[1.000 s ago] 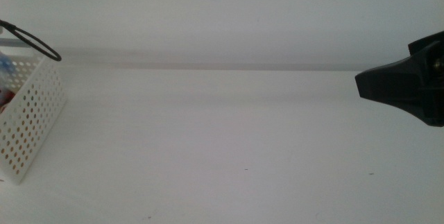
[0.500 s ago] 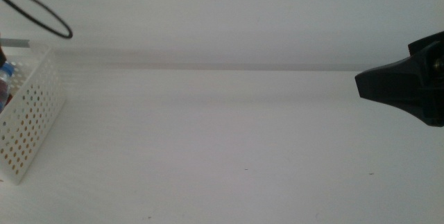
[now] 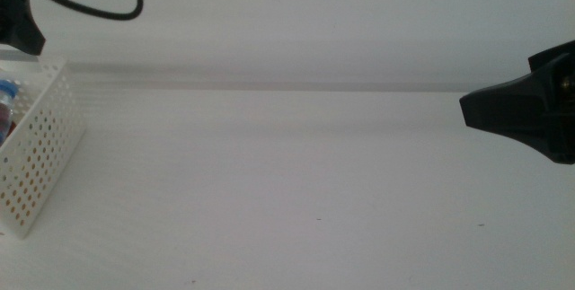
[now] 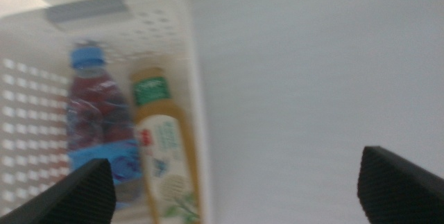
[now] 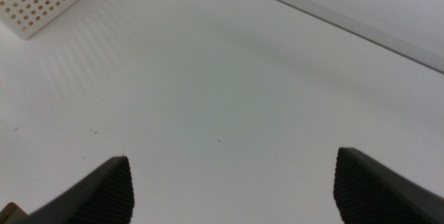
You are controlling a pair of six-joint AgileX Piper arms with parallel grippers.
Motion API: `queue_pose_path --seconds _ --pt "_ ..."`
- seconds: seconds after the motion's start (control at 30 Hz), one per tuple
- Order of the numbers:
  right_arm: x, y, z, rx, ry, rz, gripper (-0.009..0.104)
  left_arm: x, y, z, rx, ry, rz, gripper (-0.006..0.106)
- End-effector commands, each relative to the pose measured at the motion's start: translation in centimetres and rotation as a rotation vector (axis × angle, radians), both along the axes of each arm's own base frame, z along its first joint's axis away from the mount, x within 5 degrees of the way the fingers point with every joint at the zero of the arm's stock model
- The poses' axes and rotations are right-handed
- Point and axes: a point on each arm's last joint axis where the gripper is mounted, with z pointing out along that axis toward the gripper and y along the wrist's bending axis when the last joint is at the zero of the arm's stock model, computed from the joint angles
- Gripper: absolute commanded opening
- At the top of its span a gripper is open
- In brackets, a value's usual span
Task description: Use arms to grab the bottles and put them into the dustbin to the left of the table.
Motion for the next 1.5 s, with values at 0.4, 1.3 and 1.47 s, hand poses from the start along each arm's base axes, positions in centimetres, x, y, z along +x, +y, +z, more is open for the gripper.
queue_pose_path --seconds 0.4,1.3,1.47 --pt "-0.1 -0.1 0.3 -0.002 -0.019 0.006 0.077 -9.8 -3.5 5.6 -0.111 -0.183 0.075 0.094" --pt "-0.1 -0.1 0.3 -0.003 -0.019 0.006 0.077 -13.3 -4.9 4.9 -0.012 -0.621 0.056 0.094" --pt "0.3 -0.4 -1.2 -0.018 -0.047 -0.015 0.077 -14.4 -4.7 3.1 0.069 -0.645 0.048 0.094"
